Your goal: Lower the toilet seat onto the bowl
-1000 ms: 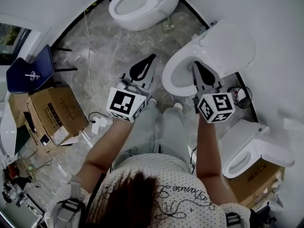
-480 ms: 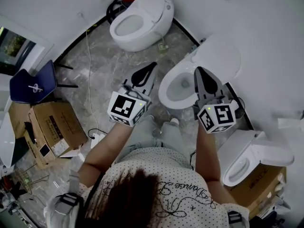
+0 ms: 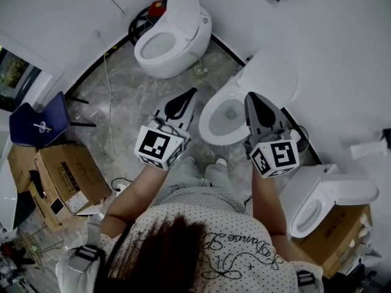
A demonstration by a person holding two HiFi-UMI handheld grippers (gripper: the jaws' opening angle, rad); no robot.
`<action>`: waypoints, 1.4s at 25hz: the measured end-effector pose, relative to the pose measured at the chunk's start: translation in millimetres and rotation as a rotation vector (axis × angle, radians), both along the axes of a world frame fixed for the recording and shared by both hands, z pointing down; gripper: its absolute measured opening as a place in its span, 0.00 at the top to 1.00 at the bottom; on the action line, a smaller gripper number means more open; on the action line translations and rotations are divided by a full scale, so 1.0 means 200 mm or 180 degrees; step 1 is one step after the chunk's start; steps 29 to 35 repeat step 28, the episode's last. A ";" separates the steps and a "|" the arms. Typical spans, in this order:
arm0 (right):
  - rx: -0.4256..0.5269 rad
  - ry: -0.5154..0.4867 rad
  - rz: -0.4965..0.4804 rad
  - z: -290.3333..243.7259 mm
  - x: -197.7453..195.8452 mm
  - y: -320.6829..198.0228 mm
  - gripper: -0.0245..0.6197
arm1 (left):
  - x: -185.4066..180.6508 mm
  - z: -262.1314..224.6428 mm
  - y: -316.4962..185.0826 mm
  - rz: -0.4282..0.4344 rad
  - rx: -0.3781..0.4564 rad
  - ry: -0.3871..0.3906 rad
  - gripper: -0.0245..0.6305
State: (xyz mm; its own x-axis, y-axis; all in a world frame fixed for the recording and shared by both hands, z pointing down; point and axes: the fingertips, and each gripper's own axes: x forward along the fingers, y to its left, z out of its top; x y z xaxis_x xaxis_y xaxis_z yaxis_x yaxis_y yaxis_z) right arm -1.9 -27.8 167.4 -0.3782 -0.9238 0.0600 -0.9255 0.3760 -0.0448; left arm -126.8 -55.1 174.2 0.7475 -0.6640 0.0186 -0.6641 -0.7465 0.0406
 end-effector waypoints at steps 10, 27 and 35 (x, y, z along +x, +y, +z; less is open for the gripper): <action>-0.0007 -0.0004 0.0068 0.00 -0.01 0.03 0.95 | 0.00 -0.02 0.02 0.0037 0.0063 -0.0027 0.95; 0.0002 -0.0136 0.0302 -0.01 0.06 0.01 0.94 | -0.01 -0.05 -0.04 0.0096 0.0103 0.0067 0.95; 0.0001 -0.0134 0.0310 -0.01 0.06 0.01 0.94 | -0.01 -0.05 -0.04 0.0096 0.0103 0.0070 0.95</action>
